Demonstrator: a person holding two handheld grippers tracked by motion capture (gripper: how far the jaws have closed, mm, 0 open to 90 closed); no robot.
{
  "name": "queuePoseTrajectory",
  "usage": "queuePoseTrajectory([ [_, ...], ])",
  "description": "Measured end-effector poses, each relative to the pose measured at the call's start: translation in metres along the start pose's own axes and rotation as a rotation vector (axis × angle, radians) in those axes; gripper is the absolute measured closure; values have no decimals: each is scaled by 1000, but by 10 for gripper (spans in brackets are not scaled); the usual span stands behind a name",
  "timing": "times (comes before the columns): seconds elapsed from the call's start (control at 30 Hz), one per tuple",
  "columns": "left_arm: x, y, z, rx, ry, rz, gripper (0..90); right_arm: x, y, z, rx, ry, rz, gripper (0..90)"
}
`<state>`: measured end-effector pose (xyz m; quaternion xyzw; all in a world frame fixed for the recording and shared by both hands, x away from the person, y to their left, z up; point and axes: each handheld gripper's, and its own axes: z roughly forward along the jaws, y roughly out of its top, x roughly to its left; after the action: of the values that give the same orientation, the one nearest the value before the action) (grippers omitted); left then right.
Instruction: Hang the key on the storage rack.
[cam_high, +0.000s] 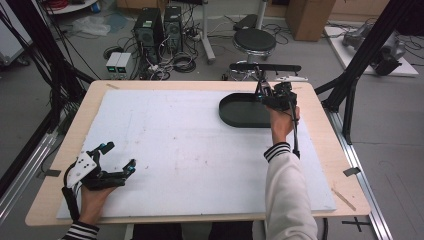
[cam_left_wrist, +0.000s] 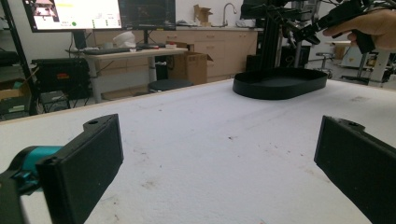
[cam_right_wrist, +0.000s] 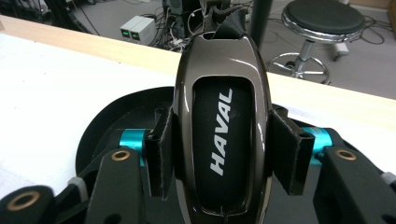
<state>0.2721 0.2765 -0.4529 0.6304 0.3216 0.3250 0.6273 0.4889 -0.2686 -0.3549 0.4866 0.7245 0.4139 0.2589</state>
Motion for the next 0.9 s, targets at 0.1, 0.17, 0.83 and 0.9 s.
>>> queuePoseTrajectory([
  [0.1,0,0,0,0,-1,0,17,2,-2,7,14,9,-1,480],
  [0.17,0,0,0,0,-2,2,17,3,-3,11,24,17,-5,479],
  [0.83,0,0,-1,-1,2,3,17,5,-3,17,-26,73,28,245],
  [0.9,0,0,-1,-1,1,3,17,4,-3,14,-34,85,38,136],
])
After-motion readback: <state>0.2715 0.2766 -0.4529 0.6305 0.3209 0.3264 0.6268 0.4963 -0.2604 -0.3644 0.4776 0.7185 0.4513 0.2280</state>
